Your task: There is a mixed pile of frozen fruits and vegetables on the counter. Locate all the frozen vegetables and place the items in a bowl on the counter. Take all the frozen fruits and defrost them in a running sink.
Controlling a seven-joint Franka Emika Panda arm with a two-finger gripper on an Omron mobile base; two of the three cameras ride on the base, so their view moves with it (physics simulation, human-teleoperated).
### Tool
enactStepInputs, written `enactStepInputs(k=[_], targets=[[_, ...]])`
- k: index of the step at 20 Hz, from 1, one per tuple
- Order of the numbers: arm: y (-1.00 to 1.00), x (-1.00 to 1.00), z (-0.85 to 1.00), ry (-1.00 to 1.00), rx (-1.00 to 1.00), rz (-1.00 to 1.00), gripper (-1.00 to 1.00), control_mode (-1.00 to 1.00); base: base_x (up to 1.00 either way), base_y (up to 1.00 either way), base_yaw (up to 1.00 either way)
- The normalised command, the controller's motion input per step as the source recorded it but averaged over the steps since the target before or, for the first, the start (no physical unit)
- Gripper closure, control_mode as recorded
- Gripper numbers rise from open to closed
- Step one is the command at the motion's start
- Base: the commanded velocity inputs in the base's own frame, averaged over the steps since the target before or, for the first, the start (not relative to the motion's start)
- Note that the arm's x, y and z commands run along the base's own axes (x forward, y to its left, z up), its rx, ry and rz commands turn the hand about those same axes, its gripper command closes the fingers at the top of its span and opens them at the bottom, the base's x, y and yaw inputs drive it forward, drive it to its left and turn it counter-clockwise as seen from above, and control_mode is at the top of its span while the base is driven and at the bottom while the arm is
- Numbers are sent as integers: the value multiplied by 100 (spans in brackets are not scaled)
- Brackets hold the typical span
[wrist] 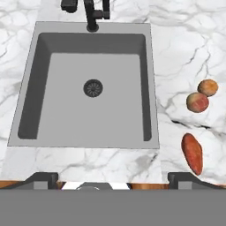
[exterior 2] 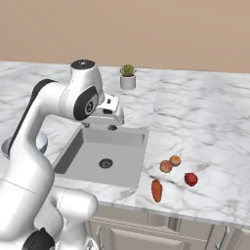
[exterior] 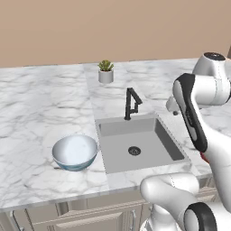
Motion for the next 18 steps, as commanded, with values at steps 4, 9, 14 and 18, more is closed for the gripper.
enactStepInputs(k=[4,9,14,18], targets=[[-45,-5,-25,3,-3,-5,-100,-100,0,0,0],[-53,0,-28,5,-1,-8,-100,-100,0,0,0],[-52,0,-28,12,0,-11,-100,-100,0,0,0],[-50,-10,-36,9,0,-13,-100,-100,0,0,0]])
